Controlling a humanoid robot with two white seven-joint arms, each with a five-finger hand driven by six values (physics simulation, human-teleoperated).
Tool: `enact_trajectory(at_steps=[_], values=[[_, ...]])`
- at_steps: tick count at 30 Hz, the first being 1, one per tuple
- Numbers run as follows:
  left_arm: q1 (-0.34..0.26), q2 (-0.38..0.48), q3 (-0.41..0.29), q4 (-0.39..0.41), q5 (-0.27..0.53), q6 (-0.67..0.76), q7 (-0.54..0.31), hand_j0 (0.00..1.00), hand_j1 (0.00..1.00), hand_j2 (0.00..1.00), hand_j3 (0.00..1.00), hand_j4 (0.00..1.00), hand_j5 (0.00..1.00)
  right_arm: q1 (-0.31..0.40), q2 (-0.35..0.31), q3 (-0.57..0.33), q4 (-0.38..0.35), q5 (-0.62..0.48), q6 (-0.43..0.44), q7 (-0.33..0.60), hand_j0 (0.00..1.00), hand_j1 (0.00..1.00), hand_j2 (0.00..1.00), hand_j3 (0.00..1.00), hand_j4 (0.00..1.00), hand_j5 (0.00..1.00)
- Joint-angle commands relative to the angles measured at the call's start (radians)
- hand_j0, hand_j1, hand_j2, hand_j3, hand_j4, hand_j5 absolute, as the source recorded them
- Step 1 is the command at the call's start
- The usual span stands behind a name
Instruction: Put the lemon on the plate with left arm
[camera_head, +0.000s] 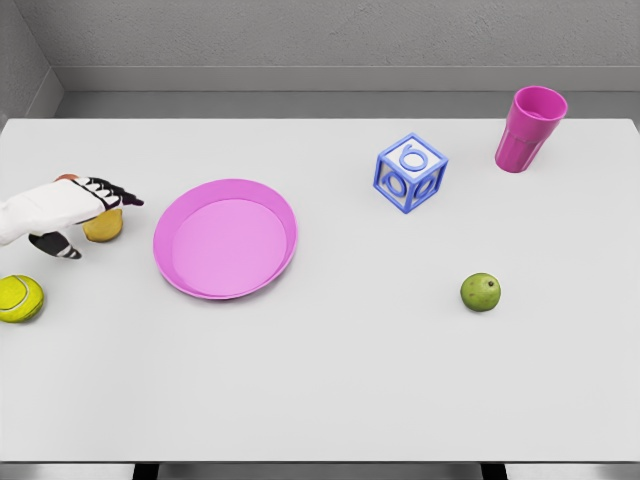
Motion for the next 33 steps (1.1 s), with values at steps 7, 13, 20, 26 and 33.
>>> enact_trajectory(at_steps=[7,13,20,26,33], values=[[-0.021,-0.022,0.002,0.03,-0.005,0.002,-0.002,1.0,1.0,1.0,1.0,1.0,1.0,0.0,0.0,0.0,0.0,0.0,0.0,0.0,1.0,1.0,1.0,1.0,1.0,1.0],[-0.029,-0.036,0.002,0.076,-0.022,0.002,0.004,1.0,1.0,1.0,1.0,1.0,1.0,0.0,0.0,0.0,0.0,0.0,0.0,0.0,1.0,1.0,1.0,1.0,1.0,1.0],[-0.057,-0.07,0.002,0.118,-0.053,0.002,0.006,1.0,1.0,1.0,1.0,1.0,1.0,0.0,0.0,0.0,0.0,0.0,0.0,0.0,1.0,1.0,1.0,1.0,1.0,1.0],[-0.06,-0.072,0.002,0.118,-0.053,0.002,0.007,1.0,1.0,1.0,1.0,1.0,1.0,0.0,0.0,0.0,0.0,0.0,0.0,0.0,1.0,1.0,1.0,1.0,1.0,1.0],[-0.064,-0.072,0.002,0.116,-0.048,0.002,0.007,1.0,1.0,1.0,1.0,1.0,1.0,0.0,0.0,0.0,0.0,0.0,0.0,0.0,1.0,1.0,1.0,1.0,1.0,1.0]])
